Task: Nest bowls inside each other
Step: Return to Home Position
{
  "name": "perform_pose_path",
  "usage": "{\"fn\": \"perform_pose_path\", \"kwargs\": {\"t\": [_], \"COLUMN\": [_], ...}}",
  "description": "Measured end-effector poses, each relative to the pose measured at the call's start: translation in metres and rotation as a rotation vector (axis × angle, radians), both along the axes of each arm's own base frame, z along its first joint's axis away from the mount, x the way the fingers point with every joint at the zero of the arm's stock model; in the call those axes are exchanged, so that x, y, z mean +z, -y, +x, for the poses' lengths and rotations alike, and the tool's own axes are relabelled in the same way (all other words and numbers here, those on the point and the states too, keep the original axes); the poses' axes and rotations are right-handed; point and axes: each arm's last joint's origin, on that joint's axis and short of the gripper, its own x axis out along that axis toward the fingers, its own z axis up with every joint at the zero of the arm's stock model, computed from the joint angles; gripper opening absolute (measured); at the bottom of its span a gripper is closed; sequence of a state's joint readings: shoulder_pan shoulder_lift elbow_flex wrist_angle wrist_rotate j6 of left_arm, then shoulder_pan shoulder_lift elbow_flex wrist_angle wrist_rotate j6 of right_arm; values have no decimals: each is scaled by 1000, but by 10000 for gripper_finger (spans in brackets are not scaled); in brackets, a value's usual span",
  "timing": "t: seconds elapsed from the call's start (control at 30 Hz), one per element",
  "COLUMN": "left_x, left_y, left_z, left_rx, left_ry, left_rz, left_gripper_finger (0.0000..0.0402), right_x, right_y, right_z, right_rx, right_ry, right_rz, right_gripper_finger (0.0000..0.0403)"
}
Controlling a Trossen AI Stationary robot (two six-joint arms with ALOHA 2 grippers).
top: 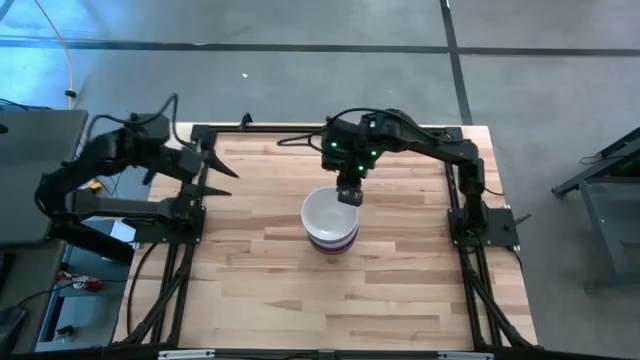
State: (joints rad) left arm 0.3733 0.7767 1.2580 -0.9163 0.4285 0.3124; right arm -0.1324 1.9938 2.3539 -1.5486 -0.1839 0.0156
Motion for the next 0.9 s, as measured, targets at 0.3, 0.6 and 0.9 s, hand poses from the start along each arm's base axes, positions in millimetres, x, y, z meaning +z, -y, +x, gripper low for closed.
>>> {"fn": "perform_pose_path", "kwargs": {"t": [0.3,0.6,0.9], "left_x": [-32,-26,-20], "left_y": [-4,2,7], "left_z": [15,-2,-23], "left_rx": [-68,-39,70], "left_ry": [249,479,557], "left_rz": [87,179,170], "left_gripper_finger": [188,188,188], "right_x": [74,130,144], "right_y": [-33,-54,-55], "right_z": [-44,-133,-236], "right_rx": [287,404,326], "right_ry": [433,673,916], "right_rz": [-175,-256,-369], "right_gripper_finger": [126,126,126]}}
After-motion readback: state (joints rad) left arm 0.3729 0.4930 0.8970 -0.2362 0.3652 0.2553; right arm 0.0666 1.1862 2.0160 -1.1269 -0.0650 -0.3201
